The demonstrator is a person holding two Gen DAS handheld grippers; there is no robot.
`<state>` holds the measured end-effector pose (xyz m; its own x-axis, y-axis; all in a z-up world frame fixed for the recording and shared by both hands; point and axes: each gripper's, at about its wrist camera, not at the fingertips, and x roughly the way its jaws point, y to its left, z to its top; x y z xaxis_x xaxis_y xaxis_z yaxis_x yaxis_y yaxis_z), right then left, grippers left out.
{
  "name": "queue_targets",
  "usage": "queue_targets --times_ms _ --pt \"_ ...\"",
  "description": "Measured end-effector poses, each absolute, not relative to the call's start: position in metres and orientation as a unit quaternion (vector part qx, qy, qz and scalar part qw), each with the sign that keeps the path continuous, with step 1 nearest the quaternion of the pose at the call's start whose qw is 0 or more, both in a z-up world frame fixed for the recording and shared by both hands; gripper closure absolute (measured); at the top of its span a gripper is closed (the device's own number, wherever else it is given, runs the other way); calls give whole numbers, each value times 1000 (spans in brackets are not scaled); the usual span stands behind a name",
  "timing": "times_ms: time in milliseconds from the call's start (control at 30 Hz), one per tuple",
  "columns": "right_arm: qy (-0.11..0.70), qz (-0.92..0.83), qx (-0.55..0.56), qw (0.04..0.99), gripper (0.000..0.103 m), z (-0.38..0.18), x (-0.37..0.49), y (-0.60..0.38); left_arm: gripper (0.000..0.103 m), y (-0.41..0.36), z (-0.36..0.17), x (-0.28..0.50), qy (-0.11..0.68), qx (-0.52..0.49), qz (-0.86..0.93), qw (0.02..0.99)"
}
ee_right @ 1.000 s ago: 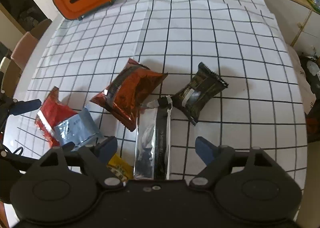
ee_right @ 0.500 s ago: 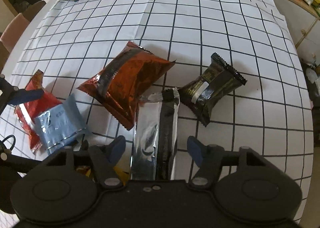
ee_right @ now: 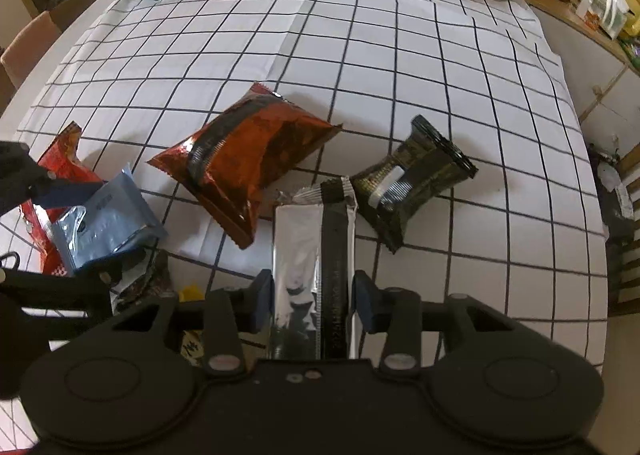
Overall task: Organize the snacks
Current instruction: 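Grasp the light-blue biscuit packet with left tool while right tool grasps silver bar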
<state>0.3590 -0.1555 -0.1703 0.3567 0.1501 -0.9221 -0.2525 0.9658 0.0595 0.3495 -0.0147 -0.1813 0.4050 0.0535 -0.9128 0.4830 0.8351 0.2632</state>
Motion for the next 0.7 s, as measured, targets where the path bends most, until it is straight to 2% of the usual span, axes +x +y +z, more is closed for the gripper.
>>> queue_targets --times_ms 333,700 --pt "548 133 -7 826 62 -145 341 -180 56 6 -156 345 528 186 -102 822" --pt "512 154 12 845 62 -82 305 -196 56 17 -100 315 510 132 -101 844"
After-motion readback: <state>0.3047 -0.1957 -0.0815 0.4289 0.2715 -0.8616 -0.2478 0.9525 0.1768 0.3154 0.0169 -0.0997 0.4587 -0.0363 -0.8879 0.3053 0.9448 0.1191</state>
